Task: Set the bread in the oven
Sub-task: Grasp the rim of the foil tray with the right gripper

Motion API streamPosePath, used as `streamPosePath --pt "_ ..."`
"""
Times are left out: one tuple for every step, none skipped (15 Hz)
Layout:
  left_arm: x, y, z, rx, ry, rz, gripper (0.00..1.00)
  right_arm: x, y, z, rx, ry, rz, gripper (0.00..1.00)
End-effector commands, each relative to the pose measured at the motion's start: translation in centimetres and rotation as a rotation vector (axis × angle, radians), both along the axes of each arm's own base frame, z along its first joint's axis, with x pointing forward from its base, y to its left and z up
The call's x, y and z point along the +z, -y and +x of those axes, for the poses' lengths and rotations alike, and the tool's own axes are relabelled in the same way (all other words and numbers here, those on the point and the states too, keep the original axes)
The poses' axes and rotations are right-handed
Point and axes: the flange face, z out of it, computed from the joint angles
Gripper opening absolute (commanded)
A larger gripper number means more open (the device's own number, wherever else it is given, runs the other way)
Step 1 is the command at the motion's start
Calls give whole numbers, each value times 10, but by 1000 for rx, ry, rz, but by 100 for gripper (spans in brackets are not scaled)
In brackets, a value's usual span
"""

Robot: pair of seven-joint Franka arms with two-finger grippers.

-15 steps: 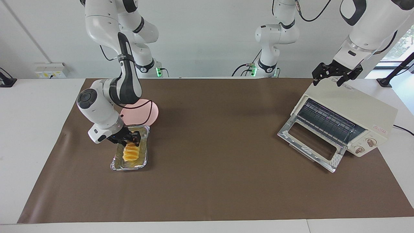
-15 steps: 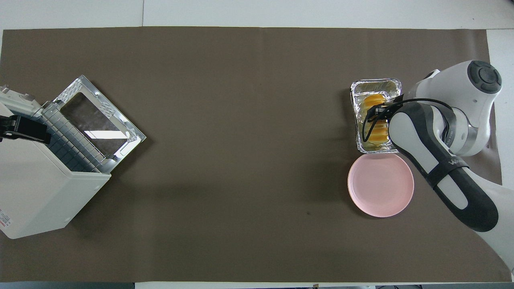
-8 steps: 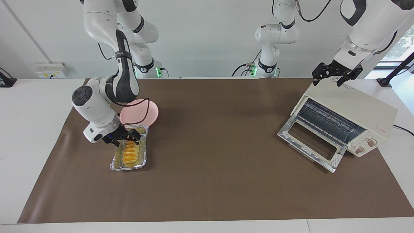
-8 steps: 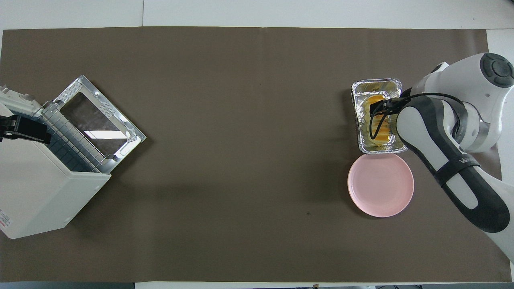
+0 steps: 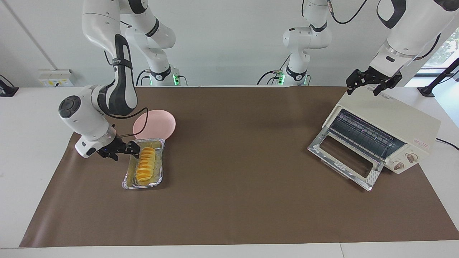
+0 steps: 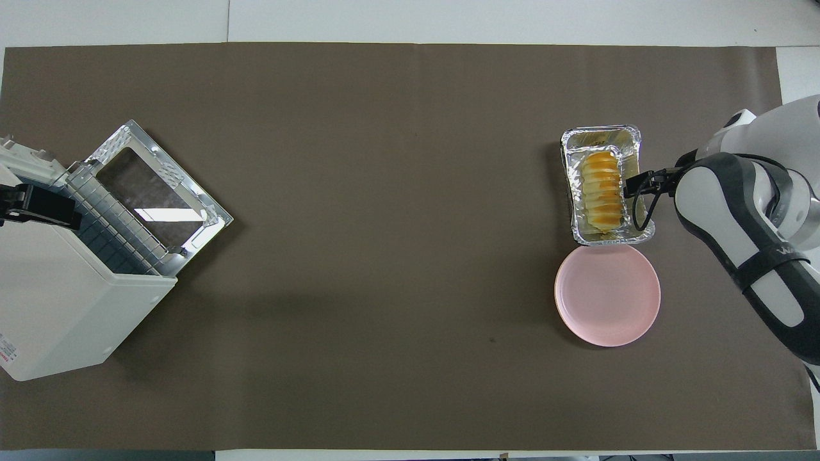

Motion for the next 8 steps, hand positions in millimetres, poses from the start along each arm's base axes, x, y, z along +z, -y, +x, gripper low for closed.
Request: streamPosePath --pt "-1 -2 -5 -8 10 1 100 -1 11 -12 36 4 -1 78" --pt "-1 -3 -5 -7 10 1 100 -3 14 -12 39 3 -1 68" --pt "-1 -2 -5 -8 10 1 100 -4 14 -13 38 6 -2 58" --pt "-1 -3 -5 -7 10 1 100 -7 14 -14 36 9 -2 47" --pt "-1 -2 -5 -8 10 1 100 -10 14 -15 35 19 -5 40" --pt "0 -2 -5 -8 12 1 100 -14 14 -17 33 27 -9 36" --pt "-1 -3 -5 -7 10 1 100 -17 14 -17 32 36 -11 36" --pt "-1 -2 -5 -8 10 1 100 -16 14 -17 32 39 -12 35"
